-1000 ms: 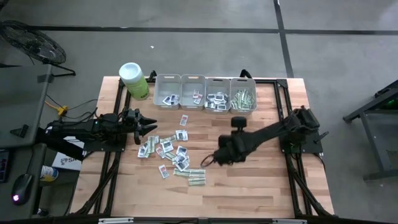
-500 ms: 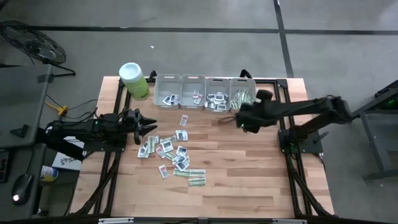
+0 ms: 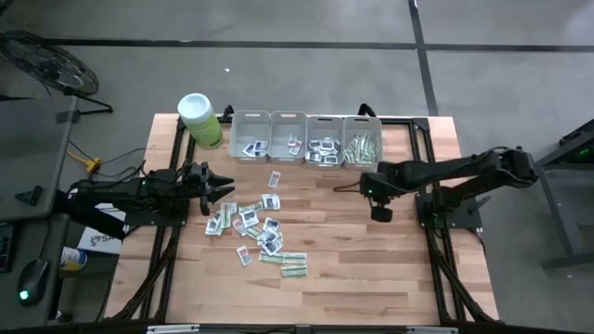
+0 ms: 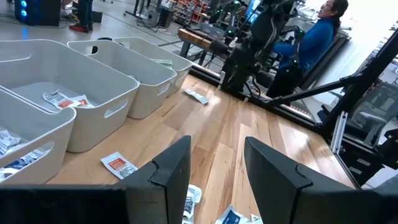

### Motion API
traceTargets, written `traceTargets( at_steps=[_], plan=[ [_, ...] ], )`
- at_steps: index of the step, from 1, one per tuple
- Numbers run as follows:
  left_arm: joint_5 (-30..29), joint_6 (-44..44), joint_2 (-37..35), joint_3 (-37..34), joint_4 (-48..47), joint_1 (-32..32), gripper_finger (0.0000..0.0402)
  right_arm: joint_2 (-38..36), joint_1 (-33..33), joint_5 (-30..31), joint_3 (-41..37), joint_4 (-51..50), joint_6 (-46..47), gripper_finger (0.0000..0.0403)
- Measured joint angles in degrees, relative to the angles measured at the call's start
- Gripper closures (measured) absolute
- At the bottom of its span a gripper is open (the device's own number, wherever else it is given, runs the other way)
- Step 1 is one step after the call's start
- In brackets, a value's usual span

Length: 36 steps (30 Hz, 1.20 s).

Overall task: Pick & Place First Aid Supplies
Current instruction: Put the bandage into the right gray bin

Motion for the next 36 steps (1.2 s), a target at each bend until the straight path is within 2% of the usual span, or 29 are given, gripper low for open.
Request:
traceTargets(
  at_steps=[4,11,15,22,29,36],
  plan=[
    [-0.09,0.00,0.15,0.00,0.02,0.00,0.0252,2.46,0.65,-1.11,0.04,3.28,-3.75,0.0372],
    [-0.04,0.00,0.15,-0.01,-0.02,0.00,0.0252,8.09,-0.34,-0.12,-1.84,6.69,-4.84,0.0272],
    [-0.04,0.01,0.15,-0.01,-0.02,0.00,0.0252,11.40,-1.91,0.14,-2.01,8.52,-5.60,0.0243],
    [-0.04,0.00,0.15,0.00,-0.02,0.00,0.0252,13.75,-6.92,-2.22,-1.92,8.70,-8.11,0.0244],
    [-0.04,0.00,0.15,0.00,-0.02,-0.02,0.0252,13.80,-13.48,-11.80,-1.91,8.91,-11.30,0.0249],
    [-0.04,0.01,0.15,-0.01,-0.02,0.00,0.0252,13.64,-15.68,-12.76,-3.82,10.61,-11.80,0.0292]
  ],
)
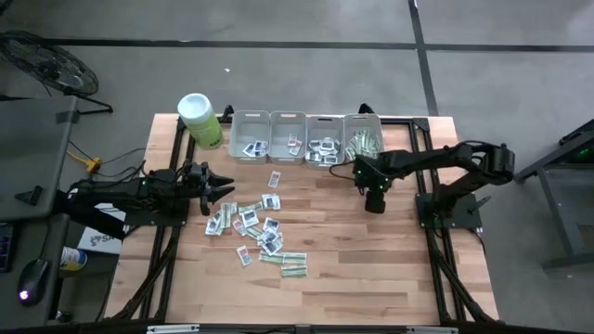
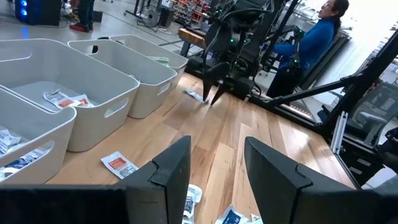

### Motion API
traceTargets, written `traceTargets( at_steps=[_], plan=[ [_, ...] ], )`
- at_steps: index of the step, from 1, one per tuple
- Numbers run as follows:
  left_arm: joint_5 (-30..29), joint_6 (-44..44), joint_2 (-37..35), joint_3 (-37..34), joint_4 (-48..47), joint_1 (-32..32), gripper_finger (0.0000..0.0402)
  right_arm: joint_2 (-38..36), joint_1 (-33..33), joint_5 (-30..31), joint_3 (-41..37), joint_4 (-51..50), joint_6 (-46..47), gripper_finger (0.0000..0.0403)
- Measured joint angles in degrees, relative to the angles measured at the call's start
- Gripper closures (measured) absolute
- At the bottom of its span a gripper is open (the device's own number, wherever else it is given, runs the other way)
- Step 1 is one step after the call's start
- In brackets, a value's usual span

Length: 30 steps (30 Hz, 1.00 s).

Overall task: Pick & Place First Aid Supplies
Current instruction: Put the bandage into the right gray bin

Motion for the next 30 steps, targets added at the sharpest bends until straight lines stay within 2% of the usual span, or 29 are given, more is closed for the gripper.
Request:
traceTargets(
  at_steps=[9,20,27,30],
  plan=[
    [0.00,-0.01,0.00,0.02,0.00,-0.02,0.0252,0.00,1.74,2.18,-0.68,0.14,3.82,0.0395],
    [0.02,-0.01,0.01,0.01,0.01,-0.01,0.0252,-3.10,5.18,5.15,0.48,-2.89,11.12,0.0402],
    [0.02,-0.02,0.02,0.02,0.00,0.00,0.0252,-6.31,11.08,5.19,7.43,-9.32,14.80,0.0402],
    [0.02,-0.01,0.02,0.01,0.00,-0.01,0.0252,-6.93,14.05,7.76,12.31,-12.83,15.54,0.0402]
  ],
)
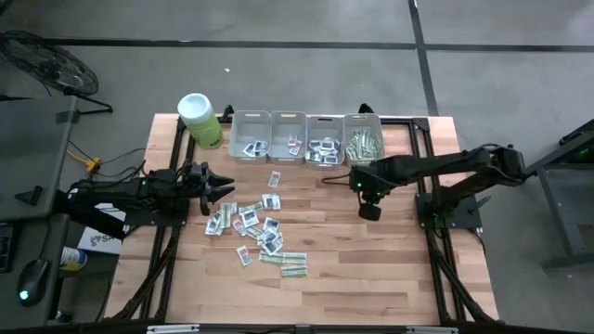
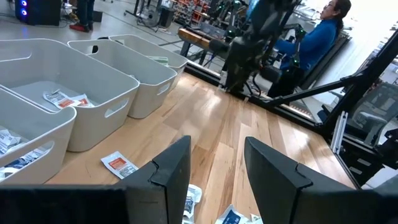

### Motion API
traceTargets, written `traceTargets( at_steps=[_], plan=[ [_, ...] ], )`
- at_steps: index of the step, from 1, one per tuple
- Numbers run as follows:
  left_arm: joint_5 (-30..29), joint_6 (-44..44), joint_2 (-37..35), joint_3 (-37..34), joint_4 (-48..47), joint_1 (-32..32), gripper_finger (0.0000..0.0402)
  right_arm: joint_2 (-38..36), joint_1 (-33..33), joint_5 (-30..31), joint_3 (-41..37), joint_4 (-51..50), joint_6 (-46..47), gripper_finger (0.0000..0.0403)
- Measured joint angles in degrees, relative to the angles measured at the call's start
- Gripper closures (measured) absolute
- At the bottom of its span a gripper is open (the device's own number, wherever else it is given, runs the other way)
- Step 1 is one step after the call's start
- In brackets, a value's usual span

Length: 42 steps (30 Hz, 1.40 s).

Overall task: Pick & Place First Aid Supplies
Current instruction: Put the bandage into the right gray bin

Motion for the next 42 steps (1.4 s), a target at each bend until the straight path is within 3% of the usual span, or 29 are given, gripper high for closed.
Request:
traceTargets(
  at_steps=[8,16,27,32,42],
  plan=[
    [0.00,-0.01,0.00,0.00,0.00,0.01,0.0252,0.00,2.90,5.99,12.01,-7.91,-5.77,0.0403],
    [0.00,-0.01,0.00,0.01,0.00,0.01,0.0252,0.00,-0.92,7.39,16.13,-9.11,-17.76,0.0403],
    [0.00,0.00,0.00,0.01,0.00,-0.01,0.0252,-0.01,-12.90,13.04,12.03,-5.79,-33.07,0.0403],
    [0.00,-0.01,0.00,0.01,0.00,-0.01,0.0252,-0.01,-18.00,12.76,7.79,0.90,-41.98,0.0403],
    [0.00,0.01,0.00,0.01,0.00,0.01,0.0252,-0.02,-25.42,15.17,0.11,13.26,-50.06,0.0403]
  ],
)
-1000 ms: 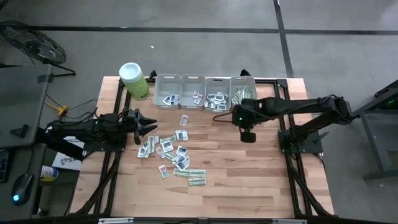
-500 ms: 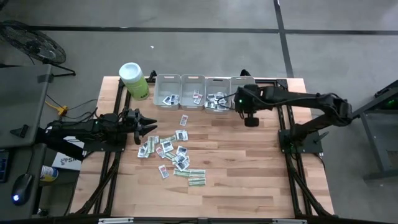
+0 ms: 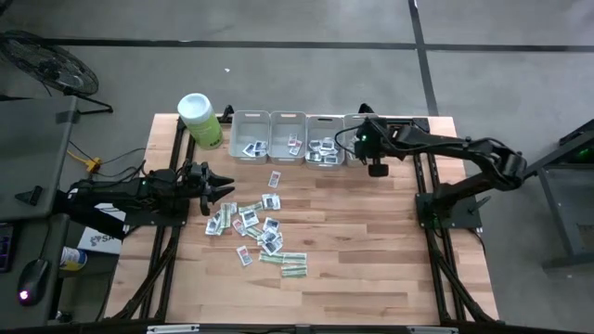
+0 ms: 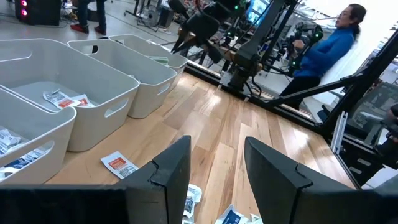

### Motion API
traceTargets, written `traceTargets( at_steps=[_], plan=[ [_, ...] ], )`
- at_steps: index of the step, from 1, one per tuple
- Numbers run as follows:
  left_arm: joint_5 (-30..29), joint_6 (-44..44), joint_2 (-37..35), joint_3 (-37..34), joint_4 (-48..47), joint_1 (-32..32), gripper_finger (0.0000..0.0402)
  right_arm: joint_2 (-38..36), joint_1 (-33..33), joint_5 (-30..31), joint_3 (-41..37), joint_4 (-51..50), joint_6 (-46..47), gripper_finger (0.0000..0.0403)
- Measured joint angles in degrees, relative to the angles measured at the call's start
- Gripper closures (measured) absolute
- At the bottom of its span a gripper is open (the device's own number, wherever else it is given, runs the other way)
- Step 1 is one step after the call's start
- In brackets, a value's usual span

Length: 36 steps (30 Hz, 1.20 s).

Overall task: Pick & Place First Aid Supplies
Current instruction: Put the bandage into the right gray bin

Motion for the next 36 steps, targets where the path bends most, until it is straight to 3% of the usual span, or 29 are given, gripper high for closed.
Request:
traceTargets(
  at_steps=[14,24,28,36],
  plan=[
    [0.00,-0.01,0.00,0.00,0.00,-0.01,0.0252,-0.04,-1.82,1.88,-3.42,5.13,-2.55,0.0399],
    [0.00,0.00,0.00,0.00,0.00,0.00,0.0252,-0.04,-1.82,2.31,-3.42,5.25,-2.53,0.0307],
    [0.00,-0.02,0.00,-0.02,0.00,0.00,0.0252,-0.04,-1.52,5.07,-3.34,6.16,-1.12,0.0273],
    [0.00,0.00,0.00,0.00,0.00,-0.02,0.0252,-0.04,1.89,9.25,-1.97,5.78,0.09,0.0261]
  ],
)
